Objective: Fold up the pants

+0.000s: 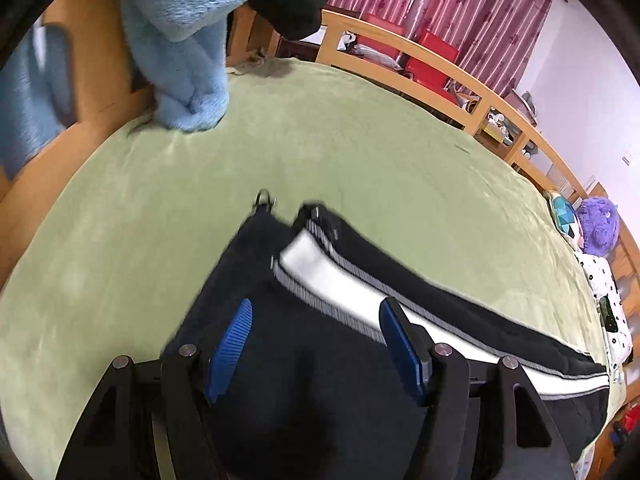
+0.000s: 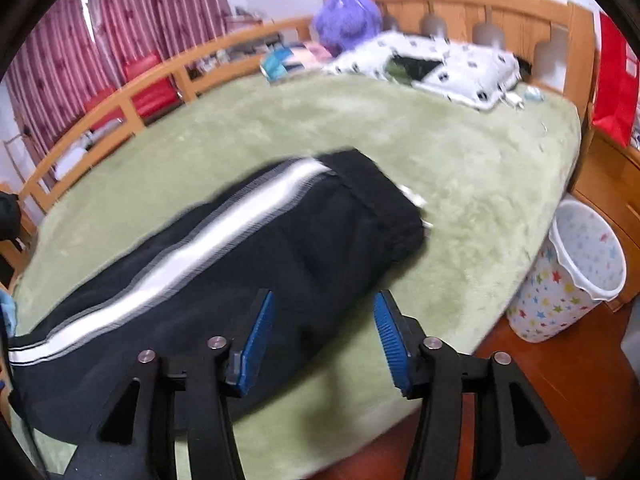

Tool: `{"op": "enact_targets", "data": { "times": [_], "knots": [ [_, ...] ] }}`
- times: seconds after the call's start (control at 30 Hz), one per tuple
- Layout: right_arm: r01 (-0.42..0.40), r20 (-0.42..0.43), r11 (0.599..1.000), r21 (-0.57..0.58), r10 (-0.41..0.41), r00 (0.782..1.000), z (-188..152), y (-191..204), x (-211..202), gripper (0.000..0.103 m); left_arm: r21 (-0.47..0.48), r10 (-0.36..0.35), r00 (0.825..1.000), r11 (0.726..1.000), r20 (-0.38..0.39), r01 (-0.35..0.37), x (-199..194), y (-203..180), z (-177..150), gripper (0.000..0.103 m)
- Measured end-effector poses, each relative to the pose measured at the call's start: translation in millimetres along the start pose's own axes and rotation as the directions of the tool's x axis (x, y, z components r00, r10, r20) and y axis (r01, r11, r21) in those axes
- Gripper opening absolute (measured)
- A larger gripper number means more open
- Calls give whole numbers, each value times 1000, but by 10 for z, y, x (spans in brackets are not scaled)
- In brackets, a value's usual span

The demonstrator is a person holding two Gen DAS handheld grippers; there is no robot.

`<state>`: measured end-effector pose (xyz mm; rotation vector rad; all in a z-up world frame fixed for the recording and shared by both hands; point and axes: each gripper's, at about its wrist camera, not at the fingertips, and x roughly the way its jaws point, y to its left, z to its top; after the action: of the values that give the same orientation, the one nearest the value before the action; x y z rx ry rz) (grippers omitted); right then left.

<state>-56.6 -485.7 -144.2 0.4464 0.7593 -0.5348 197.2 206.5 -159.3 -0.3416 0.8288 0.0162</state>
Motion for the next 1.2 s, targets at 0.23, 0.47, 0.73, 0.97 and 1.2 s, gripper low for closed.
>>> {"op": "enact_targets", "data": {
  "times": [0.23, 0.47, 0.73, 0.97, 1.2],
  "knots": [
    [-88, 10, 996, -20, 88, 996, -105, 851, 162, 55, 25, 25, 999, 999, -32, -24, 606, -79, 343, 59],
    [-137, -54, 990, -29, 135, 989, -217, 1268, 450, 55, 0, 29, 999, 1000, -26, -29, 646, 41, 389, 17],
    [-140, -46, 990, 3, 140, 989, -233, 1165, 405, 55, -151, 20, 1000, 988, -1, -20, 422, 544, 441, 18],
    [-165, -92, 986, -14, 163, 982, -171, 1232, 500, 56, -59, 74, 996, 995, -46, -77, 389, 298, 386, 64],
    [-245, -114, 946, -212, 225, 968, 39, 1840, 697, 62, -27, 40, 998, 999, -45, -41, 67, 164, 203, 70]
  ]
}}
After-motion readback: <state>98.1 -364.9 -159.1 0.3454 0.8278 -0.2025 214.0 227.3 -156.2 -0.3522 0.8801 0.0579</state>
